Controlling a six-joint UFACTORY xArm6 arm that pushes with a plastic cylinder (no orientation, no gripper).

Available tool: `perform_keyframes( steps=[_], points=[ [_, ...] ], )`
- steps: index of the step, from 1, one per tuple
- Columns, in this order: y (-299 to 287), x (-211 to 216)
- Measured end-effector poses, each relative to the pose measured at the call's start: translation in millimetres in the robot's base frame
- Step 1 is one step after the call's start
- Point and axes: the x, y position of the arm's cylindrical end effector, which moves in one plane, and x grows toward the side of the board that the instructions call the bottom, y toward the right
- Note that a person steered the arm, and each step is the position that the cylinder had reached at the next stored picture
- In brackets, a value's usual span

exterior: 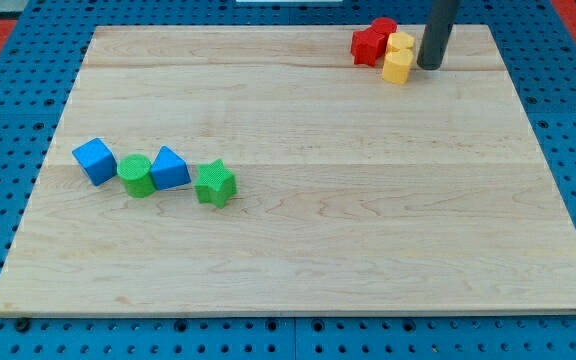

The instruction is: Nudge the red circle along with red star a bit down

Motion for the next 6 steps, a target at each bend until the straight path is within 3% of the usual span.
perform_keyframes(
  steps=[1, 3, 6],
  points=[
    [55.5, -22.4],
    [-1.0, -79.6],
    [-74.2, -77.3]
  ],
)
